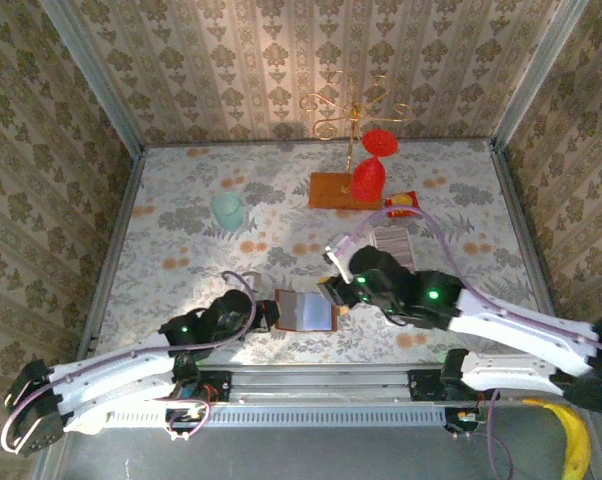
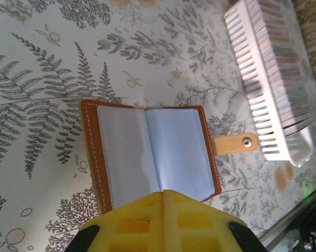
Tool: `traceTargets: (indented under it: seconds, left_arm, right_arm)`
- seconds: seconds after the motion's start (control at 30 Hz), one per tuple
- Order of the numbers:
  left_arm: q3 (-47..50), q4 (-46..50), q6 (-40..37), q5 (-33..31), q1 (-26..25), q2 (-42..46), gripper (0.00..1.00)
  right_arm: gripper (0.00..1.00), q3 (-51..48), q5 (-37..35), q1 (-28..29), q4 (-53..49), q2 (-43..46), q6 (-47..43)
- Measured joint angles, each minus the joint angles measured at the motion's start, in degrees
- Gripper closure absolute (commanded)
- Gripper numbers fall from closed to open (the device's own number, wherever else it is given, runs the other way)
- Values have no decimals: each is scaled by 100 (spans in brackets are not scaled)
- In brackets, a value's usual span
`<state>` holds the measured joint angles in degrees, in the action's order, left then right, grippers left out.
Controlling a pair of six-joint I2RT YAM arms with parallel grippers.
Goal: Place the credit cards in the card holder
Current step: Flip over the card slot in the card holder, then pick up the credit card from the storage box.
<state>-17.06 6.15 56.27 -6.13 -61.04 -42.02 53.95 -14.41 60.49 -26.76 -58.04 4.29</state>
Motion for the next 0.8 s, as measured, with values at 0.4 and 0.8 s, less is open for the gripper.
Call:
traceTargets:
  seconds: [0.4, 0.8]
  left_arm:
    - [-214, -278, -461, 236, 42, -442, 98]
    - [114, -334, -686, 592, 341, -131, 99]
  right_arm:
    - [21, -1169, 157, -599, -1847, 1875, -5495]
    - [17, -2061, 1117, -2951, -1237, 1412, -7705]
